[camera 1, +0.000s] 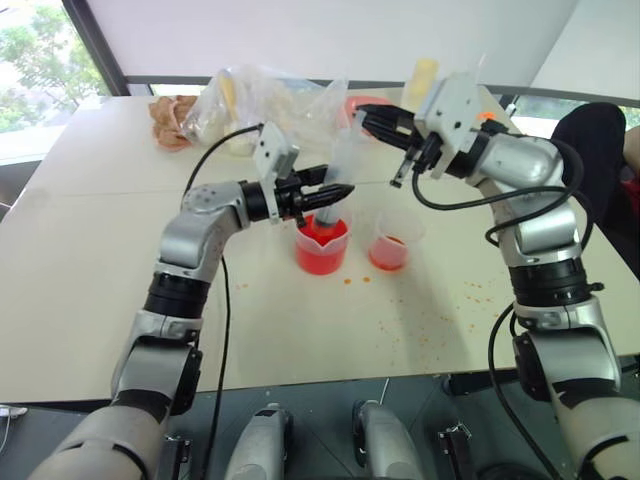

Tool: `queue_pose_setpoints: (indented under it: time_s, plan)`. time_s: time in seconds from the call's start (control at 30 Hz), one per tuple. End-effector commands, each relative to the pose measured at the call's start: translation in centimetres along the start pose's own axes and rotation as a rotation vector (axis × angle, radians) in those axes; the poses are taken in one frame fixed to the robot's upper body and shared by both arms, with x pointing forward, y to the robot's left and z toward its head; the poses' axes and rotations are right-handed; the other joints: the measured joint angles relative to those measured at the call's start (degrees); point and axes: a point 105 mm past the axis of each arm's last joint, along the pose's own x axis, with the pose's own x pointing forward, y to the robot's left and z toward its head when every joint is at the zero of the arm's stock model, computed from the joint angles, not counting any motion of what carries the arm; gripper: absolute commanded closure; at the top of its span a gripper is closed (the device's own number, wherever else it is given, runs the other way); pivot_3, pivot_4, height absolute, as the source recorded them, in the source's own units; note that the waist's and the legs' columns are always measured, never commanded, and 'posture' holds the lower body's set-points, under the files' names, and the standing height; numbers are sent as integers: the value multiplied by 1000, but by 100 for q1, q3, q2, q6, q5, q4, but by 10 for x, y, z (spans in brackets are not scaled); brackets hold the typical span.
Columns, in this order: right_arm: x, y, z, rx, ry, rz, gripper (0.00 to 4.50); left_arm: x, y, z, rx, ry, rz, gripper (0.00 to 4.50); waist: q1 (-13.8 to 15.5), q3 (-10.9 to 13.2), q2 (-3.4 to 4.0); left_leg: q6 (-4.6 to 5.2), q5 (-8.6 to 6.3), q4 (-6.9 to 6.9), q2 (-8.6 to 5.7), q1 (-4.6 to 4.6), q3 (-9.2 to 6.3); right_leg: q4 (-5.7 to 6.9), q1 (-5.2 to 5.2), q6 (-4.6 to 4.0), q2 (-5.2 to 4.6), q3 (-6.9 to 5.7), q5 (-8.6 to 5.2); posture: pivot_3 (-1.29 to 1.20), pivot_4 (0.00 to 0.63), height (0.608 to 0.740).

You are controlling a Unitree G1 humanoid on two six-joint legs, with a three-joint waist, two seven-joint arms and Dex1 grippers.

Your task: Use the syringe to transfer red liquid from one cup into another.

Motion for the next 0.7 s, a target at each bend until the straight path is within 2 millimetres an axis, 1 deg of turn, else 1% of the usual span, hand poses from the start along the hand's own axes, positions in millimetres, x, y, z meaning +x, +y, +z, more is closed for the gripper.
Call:
queue_pose_setpoints:
  time_s: [0.03, 0.07, 0.1, 0.17, 0.23, 0.27, 0.3, 0.33, 0.47, 0.5, 0.6, 0.63, 0.7]
  plan:
    - [-15, -44, 32, -80, -74, -179, 4479, 3, -9, -13, -4, 51, -50, 3053, 1, 0, 0, 0, 0, 0, 0, 0, 0, 0, 0, 0, 0, 0, 0, 0, 150, 740]
    - [-16, -43, 32, -70, -75, -176, 4479, 3, -7, -11, -2, 45, -45, 3053, 1, 0, 0, 0, 0, 0, 0, 0, 0, 0, 0, 0, 0, 0, 0, 0, 150, 740]
    - [-16, -43, 32, -63, -76, -174, 3844, 3, -5, -10, -1, 40, -42, 3053, 3, 0, 0, 0, 0, 0, 0, 0, 0, 0, 0, 0, 0, 0, 0, 0, 150, 740]
    - [-16, -38, 28, -49, -66, -145, 3096, 1, 5, -3, -3, 17, -12, 3053, 12, 0, 0, 0, 0, 0, 0, 0, 0, 0, 0, 0, 0, 0, 0, 0, 150, 740]
    - [-19, -35, 25, -63, -40, -133, 2088, -1, 12, 7, -12, -21, 10, 3053, 10, 0, 0, 0, 0, 0, -1, -1, 0, -1, 0, 0, 0, 0, 0, 0, 150, 740]
    - [-22, -32, 23, -63, -26, -124, 1535, -2, 15, 12, -18, -41, 20, 3053, 8, 0, 0, 0, 0, 0, -1, -1, 1, -1, 0, 0, 0, 0, 0, 0, 150, 740]
    - [-27, -29, 22, -61, -18, -115, 1079, -3, 17, 16, -22, -58, 30, 3053, 5, 0, 0, 0, 0, -1, 0, -1, 0, -2, 0, 0, 0, -1, 0, 0, 150, 740]
    - [-29, -27, 22, -58, -15, -108, 1079, -4, 19, 19, -24, -67, 35, 3053, 9, 0, 0, 0, 0, -2, 0, -1, 0, -1, 0, 0, 0, -1, 0, 0, 150, 740]
    - [-60, -20, 13, 56, 57, -117, 1079, -10, 28, 31, -44, -121, 78, 3053, 29, 0, 0, 1, -1, -4, 1, -2, -5, -2, 0, 0, 0, -4, 0, 0, 150, 740]
    - [-64, -19, 13, 75, 65, -119, 1079, -12, 29, 33, -53, -134, 87, 3053, 26, 0, 0, 1, -1, -3, 0, -3, -7, -1, 0, 0, -2, -4, 0, 0, 150, 740]
    - [-88, -30, 23, 238, -1, -216, 1079, -15, 34, 43, -49, -163, 97, 3053, 19, 0, 0, 1, -1, -2, 0, -3, -5, -1, 1, 0, -3, -3, 0, 0, 150, 740]
    - [-95, -35, 25, 271, -17, -258, 1079, -15, 35, 47, -40, -173, 95, 3053, 19, 0, 0, 1, -1, -1, 1, -2, -6, -1, 1, 0, -3, -2, 0, 0, 150, 740]
    - [-103, -40, 24, 282, -1, -314, 1079, -13, 34, 58, -28, -199, 80, 3053, 15, 0, 0, 2, -1, -2, 4, -2, -8, 0, 1, 0, -1, -3, 0, 0, 150, 740]
